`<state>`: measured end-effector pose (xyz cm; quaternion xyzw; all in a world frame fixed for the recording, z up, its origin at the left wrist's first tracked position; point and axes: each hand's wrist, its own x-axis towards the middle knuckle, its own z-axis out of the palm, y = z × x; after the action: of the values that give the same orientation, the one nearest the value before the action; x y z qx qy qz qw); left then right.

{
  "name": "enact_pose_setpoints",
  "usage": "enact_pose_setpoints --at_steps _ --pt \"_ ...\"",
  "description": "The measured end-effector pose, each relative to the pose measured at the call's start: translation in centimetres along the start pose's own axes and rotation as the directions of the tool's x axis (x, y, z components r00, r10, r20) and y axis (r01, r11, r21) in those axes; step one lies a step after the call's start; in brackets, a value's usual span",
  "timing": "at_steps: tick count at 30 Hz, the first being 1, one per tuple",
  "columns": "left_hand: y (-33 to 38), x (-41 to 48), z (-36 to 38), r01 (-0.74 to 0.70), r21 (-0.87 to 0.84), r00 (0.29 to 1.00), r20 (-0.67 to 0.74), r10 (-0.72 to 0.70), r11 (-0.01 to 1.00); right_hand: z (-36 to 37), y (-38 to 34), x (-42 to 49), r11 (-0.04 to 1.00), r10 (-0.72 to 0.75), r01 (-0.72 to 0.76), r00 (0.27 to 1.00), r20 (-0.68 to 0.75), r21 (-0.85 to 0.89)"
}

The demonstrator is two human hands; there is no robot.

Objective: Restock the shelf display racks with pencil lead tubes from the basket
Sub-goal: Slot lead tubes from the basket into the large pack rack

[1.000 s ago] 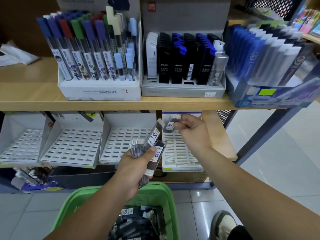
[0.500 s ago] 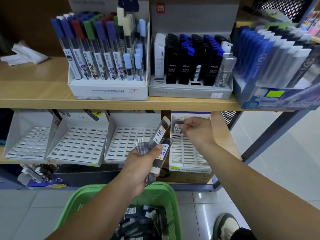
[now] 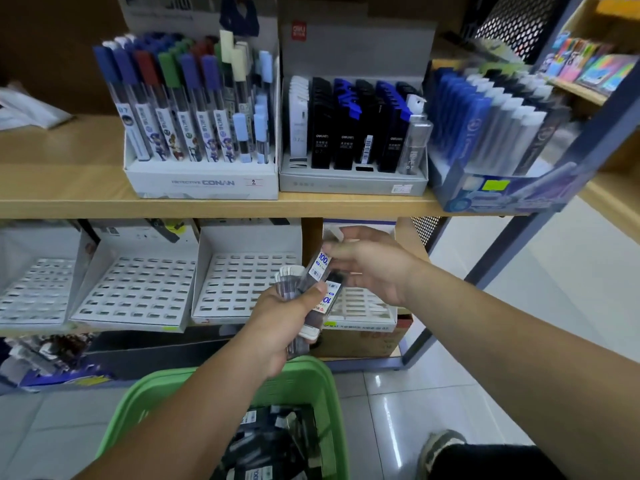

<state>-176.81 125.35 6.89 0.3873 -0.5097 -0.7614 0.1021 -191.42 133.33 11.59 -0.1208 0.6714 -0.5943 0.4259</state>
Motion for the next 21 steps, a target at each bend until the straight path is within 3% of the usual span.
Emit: enact_pose_setpoints --at_steps 4,8,11,17,21 --pt "-0.1 -0.3 1.2 -0.062 0.087 0.997 0.05 0.058 0.994 -1.4 0.1 -1.1 0.994 -0.091 0.102 0.97 -0.224 0.038" --pt "-1.7 0.9 1.0 -0.264 0.36 0.964 0.06 0.26 0.895 -4.5 1.3 -0.8 0.97 -0.242 0.231 0.888 -0.392 -0.075" --pt "-2.3 1.1 0.7 -0.321 0.478 0.941 0.069 0.33 0.817 -6.5 2.7 -0.8 0.944 -0.314 0.247 0.875 -0.369 -0.216" --pt "-2.3 2.7 1.5 -0.388 0.575 0.892 0.037 0.45 0.72 -7.9 3.4 1.6 0.883 -0.443 0.349 0.843 -0.304 -0.315" --pt "-2.8 3.9 1.8 -0.377 0.556 0.906 0.053 0.421 0.741 -7.3 3.4 3.8 0.835 -0.486 0.339 0.824 -0.291 -0.433"
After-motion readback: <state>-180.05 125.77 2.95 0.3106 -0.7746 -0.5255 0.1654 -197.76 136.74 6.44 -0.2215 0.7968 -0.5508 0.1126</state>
